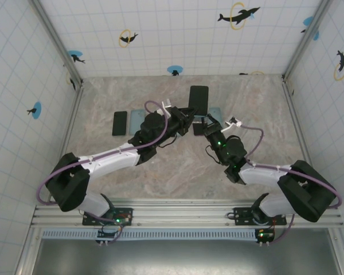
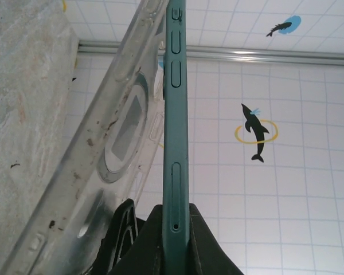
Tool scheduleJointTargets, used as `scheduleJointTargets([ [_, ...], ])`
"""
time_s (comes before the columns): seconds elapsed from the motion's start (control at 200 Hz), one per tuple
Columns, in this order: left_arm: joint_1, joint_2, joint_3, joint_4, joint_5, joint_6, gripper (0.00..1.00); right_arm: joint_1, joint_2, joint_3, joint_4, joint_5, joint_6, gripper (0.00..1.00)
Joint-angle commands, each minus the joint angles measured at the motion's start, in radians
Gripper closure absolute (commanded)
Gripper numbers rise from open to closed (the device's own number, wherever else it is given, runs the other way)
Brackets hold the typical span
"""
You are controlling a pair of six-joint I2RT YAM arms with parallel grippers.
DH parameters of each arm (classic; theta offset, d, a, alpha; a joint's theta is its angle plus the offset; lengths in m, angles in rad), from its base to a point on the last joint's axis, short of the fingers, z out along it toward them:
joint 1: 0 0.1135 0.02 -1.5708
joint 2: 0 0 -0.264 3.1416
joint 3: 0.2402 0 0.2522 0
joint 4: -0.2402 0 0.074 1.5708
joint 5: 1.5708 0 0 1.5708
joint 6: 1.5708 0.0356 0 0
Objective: Take the phone out of the phone case
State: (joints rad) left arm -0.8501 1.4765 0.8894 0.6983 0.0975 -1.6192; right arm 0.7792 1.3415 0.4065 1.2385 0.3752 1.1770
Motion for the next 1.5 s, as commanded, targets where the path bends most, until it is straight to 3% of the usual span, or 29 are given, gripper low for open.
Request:
scheduleJointTargets([
  [0.0,0.003,-0.032,0.022,0.03,-0.008,0.024,0.94,-0.004,-0.045,-0.011,-0.023,0.075,-0.014,0.98],
  [0.31,0.004,-0.105,-0.004,-0.023,-0.045,0.085,0.97,-0.092,-0.127,-0.014,-0.267,0.092,-0.074,0.99],
  [0.505,0.004,-0.086,0.006,-0.054,-0.04,0.115,0.97,-0.204,-0.218,0.003,-0.44,-0.018,-0.175,0.99],
  [0.691,0.0,0.032,0.077,-0.073,0.013,0.173,0.97,-0.375,-0.3,0.092,-0.721,-0.22,-0.334,0.98],
  [0.831,-0.027,0.146,0.204,-0.112,0.045,0.252,0.98,-0.461,-0.351,0.133,-0.876,-0.289,-0.434,0.98],
  [1.186,-0.08,0.419,0.432,-0.224,0.007,0.456,1.0,-0.642,-0.441,0.115,-1.026,-0.372,-0.525,0.98],
  [1.496,-0.125,0.632,0.621,-0.298,-0.056,0.544,0.99,-0.79,-0.449,0.126,-1.08,-0.451,-0.555,0.98],
])
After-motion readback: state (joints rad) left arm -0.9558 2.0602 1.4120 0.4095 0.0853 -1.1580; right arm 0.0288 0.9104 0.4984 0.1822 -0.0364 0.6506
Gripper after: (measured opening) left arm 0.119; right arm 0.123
